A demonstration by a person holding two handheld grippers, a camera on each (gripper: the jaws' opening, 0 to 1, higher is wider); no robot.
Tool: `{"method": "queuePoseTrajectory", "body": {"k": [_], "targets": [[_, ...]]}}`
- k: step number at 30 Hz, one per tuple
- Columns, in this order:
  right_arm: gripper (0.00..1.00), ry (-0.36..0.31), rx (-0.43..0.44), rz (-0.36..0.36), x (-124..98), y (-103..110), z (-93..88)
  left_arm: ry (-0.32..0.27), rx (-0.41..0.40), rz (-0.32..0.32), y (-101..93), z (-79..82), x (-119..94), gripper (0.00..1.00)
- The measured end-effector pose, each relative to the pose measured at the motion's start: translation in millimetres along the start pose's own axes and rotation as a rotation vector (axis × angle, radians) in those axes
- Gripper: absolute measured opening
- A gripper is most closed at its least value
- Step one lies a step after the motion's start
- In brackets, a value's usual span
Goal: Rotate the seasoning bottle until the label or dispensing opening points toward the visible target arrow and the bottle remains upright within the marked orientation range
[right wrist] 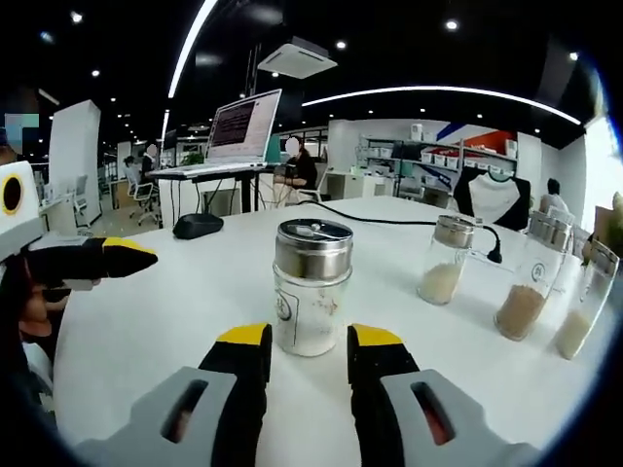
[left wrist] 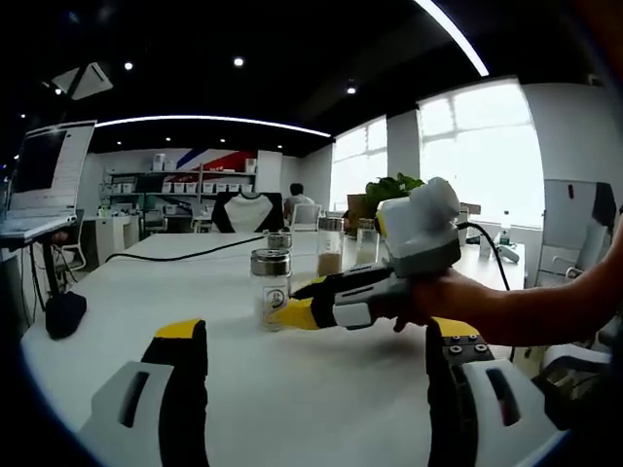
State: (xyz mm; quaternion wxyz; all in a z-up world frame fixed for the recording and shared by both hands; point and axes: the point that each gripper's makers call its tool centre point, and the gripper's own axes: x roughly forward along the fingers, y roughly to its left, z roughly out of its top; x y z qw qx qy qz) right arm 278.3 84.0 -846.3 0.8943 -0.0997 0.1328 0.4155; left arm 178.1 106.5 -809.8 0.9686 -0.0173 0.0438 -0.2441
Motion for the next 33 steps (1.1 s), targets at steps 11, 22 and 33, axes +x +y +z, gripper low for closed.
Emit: {"method": "queuePoseTrajectory", "body": {"k": [11, 22, 33], "targets": [[0.28, -0.136, 0.004, -0.011, -21.0, -30.8, 22.9, 0.007, -0.004, -0.003, -2.0, -4.2, 0.3, 0.98], [0.28, -0.152, -0.054, -0.033, -11.8, -58.8, 34.0, 0.017, 0.003, -0.002, -0.5, -6.1, 0.1, 0.98], [0.36, -0.164, -0.006, -0.095, 4.4, -97.8, 42.4, 0.016, -0.003, 0.007, 7.7, -1.2, 14.7, 0.98]]}}
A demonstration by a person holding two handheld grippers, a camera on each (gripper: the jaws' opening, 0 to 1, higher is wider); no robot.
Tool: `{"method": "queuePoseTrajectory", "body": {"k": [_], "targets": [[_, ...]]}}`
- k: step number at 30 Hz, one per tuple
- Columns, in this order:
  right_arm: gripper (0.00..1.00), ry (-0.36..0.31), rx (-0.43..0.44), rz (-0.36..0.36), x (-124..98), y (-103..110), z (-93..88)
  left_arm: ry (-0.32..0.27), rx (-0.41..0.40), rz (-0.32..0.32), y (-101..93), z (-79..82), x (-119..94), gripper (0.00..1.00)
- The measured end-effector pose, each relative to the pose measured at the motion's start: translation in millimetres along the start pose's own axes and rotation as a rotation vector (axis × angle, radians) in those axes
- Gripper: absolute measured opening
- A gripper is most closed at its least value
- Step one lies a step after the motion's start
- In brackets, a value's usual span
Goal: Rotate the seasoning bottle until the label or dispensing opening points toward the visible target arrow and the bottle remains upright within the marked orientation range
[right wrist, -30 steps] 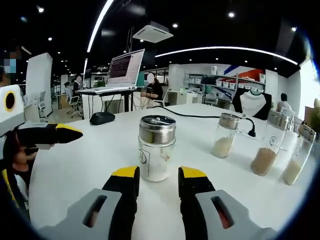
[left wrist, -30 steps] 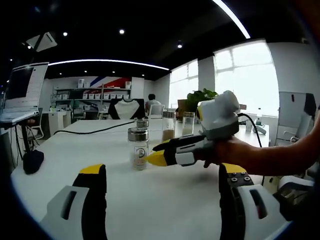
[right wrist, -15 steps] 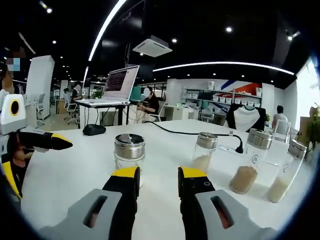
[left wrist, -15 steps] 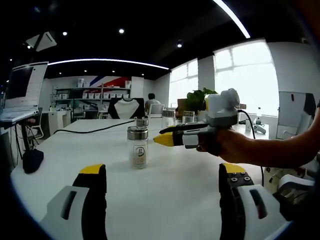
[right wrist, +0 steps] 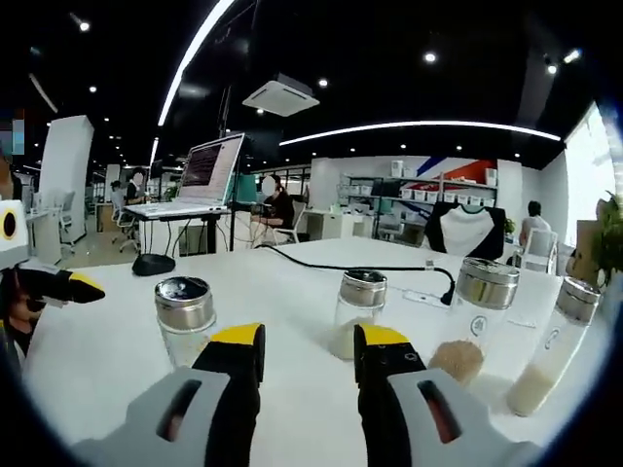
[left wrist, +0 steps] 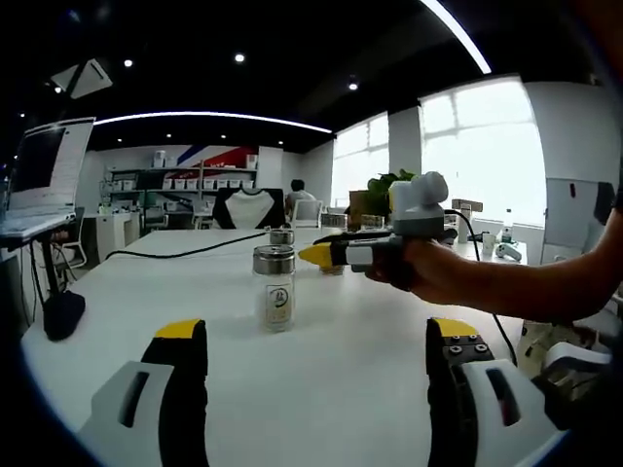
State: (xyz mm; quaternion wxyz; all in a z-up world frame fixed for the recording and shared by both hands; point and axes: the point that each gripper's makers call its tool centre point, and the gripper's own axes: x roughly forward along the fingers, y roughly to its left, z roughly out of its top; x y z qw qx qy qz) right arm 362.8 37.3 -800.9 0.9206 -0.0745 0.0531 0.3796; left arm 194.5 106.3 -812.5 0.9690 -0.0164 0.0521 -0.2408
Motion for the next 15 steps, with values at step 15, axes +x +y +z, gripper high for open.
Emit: {"method": "queuePoseTrajectory", "body": {"k": [15], "targets": [[0.39, 0.021, 0.02, -0.059, 46.1, -29.9, -6.2, 0.055, 0.086, 0.077, 16.0, -6.3, 20.8, 0.96]]}}
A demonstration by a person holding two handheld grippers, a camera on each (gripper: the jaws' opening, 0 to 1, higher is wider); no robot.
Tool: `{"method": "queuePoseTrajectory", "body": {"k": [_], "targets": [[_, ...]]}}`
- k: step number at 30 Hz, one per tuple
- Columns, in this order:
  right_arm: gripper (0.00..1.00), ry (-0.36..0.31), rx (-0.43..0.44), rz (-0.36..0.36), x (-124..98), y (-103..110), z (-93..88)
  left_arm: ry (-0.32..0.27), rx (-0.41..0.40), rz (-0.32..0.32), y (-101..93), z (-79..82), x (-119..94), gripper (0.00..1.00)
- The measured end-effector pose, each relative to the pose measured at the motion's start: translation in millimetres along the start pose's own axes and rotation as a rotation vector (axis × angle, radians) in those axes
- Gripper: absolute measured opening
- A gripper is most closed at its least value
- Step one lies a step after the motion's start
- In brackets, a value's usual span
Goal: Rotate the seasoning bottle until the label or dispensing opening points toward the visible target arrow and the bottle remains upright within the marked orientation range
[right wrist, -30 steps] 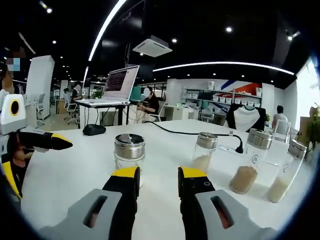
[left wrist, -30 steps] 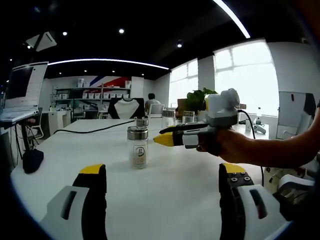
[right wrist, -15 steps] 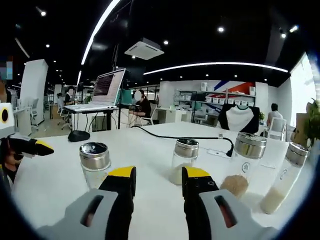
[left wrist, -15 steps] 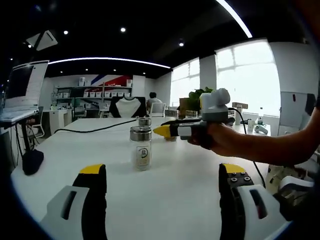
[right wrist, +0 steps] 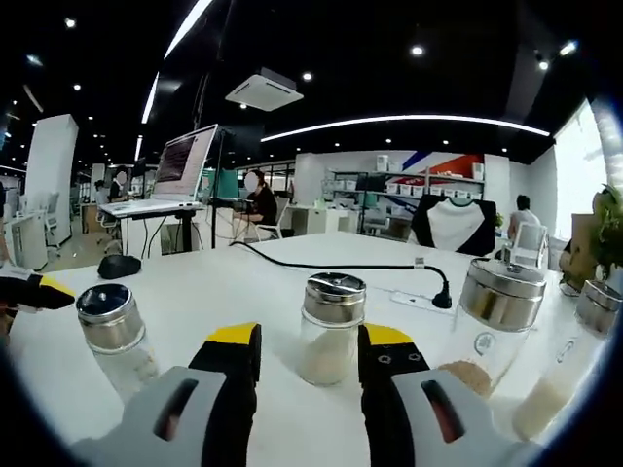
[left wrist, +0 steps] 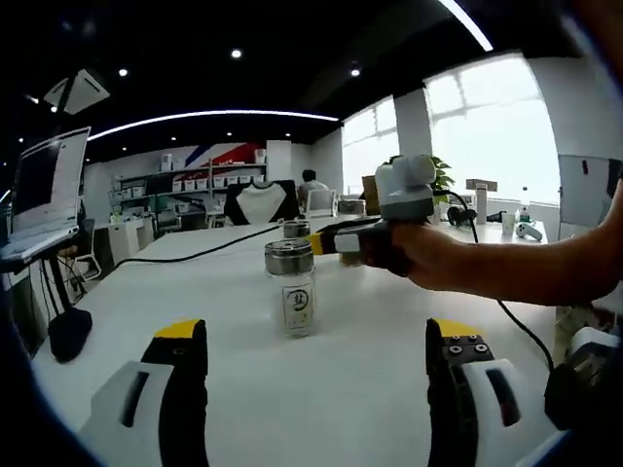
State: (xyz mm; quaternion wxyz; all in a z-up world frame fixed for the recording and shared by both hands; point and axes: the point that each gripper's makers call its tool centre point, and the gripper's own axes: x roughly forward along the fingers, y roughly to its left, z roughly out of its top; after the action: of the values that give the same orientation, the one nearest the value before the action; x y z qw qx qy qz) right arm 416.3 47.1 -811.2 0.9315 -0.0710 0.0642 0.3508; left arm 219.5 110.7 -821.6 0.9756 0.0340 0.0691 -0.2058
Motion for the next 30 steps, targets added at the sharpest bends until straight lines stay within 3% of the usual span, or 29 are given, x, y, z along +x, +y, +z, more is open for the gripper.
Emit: {"method": "queuePoseTrajectory", "body": {"k": [2, 4, 6, 11, 15, 25, 30], "targets": [[0.39, -0.001, -0.009, -0.01, 3.5, -3.1, -0.2, -0.006, 0.0, -0.007, 0.1, 0.6, 0.3, 0.97], [0.39, 0.003, -0.004, -0.023, 9.4, -9.3, -0.1, -0.048, -0.055, -0.038, -3.1, 5.6, 0.3, 0.98], [0.39, -0.003, -0.003, -0.028, 12.2, -11.2, 2.2, -0.054, -0.075, -0.025, 0.9, 6.1, -0.5, 1.0], [0.36, -0.011, -0.016, -0.028, 20.0, -8.8, 7.0, -0.024, -0.065, -0.006, 6.0, 0.7, -0.2, 0.99], [0.33, -0.006, -0.032, -0.052, 24.9, -13.4, 8.0, -0.067, -0.054, 0.017, 10.9, 10.3, -4.0, 0.94], [0.31, -0.027, -0.01, -0.059, 28.6, -16.3, 9.2, -0.066, -0.051, 0.012, 6.4, 11.7, -0.6, 0.93], [0.3, -0.053, 0.012, -0.036, 20.4, -9.6, 14.5, -0.069, -0.054, 0.008, 4.8, 13.1, -1.0, 0.92]]}}
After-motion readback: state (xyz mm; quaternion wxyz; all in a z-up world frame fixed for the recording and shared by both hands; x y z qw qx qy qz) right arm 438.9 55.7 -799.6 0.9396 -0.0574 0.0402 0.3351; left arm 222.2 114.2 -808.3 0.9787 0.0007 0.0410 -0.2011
